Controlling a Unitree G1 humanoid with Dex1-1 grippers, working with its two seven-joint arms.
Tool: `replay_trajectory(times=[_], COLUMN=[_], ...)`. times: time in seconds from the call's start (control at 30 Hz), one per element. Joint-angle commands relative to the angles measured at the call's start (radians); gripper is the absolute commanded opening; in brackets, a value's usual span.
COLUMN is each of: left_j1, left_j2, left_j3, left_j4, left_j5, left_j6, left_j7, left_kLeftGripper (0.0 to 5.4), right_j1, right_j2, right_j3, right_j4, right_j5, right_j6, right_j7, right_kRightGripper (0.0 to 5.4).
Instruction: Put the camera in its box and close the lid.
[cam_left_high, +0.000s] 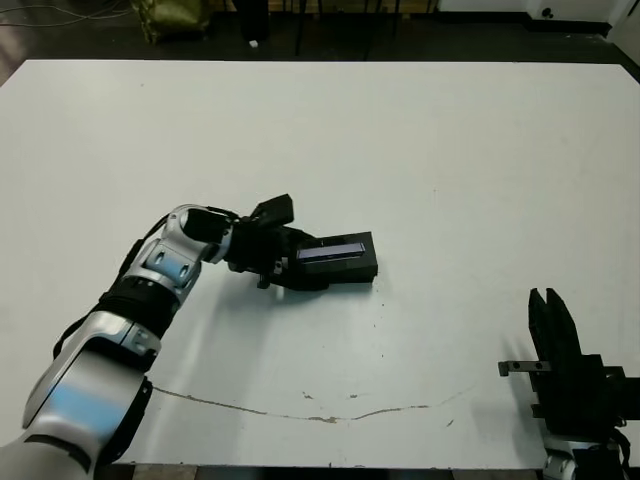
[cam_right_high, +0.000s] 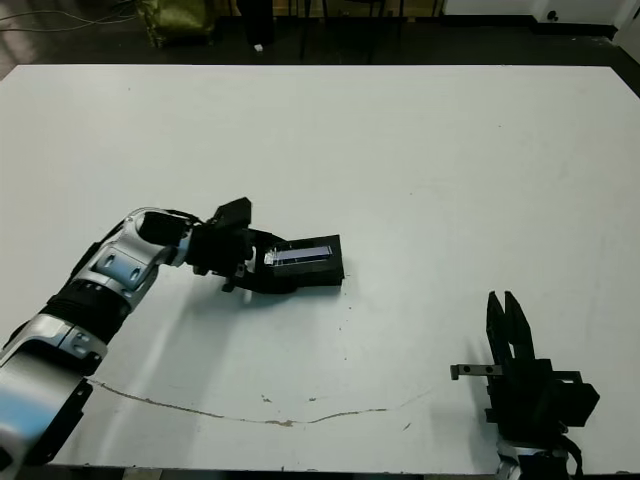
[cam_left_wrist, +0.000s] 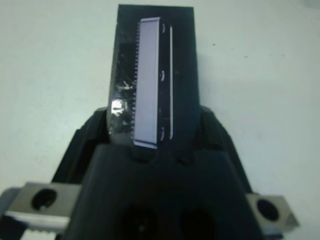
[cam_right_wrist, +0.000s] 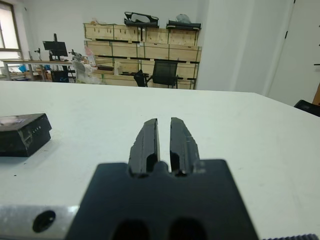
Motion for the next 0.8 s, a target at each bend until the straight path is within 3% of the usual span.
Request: replay_trajectory(times=[0.03,0.3,0.8], left_j1=[-0.008,-0.033,-0.05], left_j2=[-0.004,-0.001,-0.046], left_j3=[-0.012,-0.018,-0.045], left_j4=[0.057,0.095,0.065], left_j5=[0.033,0.05,0.07], left_j6=[0.001,-0.032,0.019], left_j7=[-0.01,-0.033,-0.036], left_kLeftGripper=[2.55,2.55,2.55], right_j1=[0.022,0.012,0.026], right_j2=[-0.003,0.0,0.003], right_j3=[-0.008,-0.005,-0.001], right_j4=[0.001,0.028,0.012], right_j5=[0.001,-0.003,-0.005], right_j6=[0.009,-0.027,-0.013], right_j7=[-0.003,0.001,-0.003], right_kRightGripper=[0.0,0.0,0.0])
